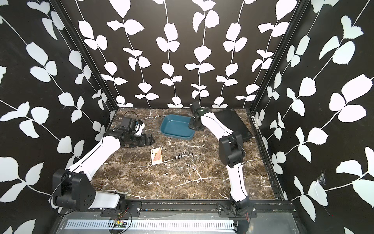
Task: Put the nails on the desktop into the storage box
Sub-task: Move the storage box to the center of the board.
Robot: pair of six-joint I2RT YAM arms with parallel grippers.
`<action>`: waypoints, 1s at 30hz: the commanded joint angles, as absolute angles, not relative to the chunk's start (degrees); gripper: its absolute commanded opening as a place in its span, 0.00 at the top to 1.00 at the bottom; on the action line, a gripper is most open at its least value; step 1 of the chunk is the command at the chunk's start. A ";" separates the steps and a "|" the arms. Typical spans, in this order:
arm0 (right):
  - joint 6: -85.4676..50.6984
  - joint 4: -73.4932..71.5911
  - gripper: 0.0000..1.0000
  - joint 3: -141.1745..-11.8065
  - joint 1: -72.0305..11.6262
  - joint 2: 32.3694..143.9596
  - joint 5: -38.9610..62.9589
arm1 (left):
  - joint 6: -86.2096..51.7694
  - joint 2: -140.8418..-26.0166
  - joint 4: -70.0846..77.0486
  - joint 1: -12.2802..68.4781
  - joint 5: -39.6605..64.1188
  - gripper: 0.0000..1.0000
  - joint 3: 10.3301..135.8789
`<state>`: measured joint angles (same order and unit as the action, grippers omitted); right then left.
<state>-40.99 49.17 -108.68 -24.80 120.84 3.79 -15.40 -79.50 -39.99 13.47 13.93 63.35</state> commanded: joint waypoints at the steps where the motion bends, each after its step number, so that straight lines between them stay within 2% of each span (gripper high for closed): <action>1: -36.97 46.87 1.00 -101.34 -22.02 114.90 7.59 | -16.42 -78.33 -38.57 13.52 15.86 0.01 62.32; 5: -31.55 45.69 1.00 -95.61 -19.41 110.91 11.38 | -16.87 -78.75 -37.46 13.69 17.97 0.01 62.10; 13: -25.84 45.64 1.00 -90.73 -17.23 108.85 11.55 | -19.09 -78.49 -34.67 14.94 20.55 0.01 59.40; 18: -24.98 45.03 1.00 -91.64 -16.97 110.96 11.05 | -19.66 -78.39 -34.36 17.35 20.30 0.01 57.91; 30: -26.74 42.01 1.00 -96.36 -16.02 117.26 13.01 | -20.13 -78.04 -34.57 17.58 19.95 0.01 57.38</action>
<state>-26.57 43.51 -92.79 -16.32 115.59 11.51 -19.94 -79.50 -34.74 17.50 19.70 57.25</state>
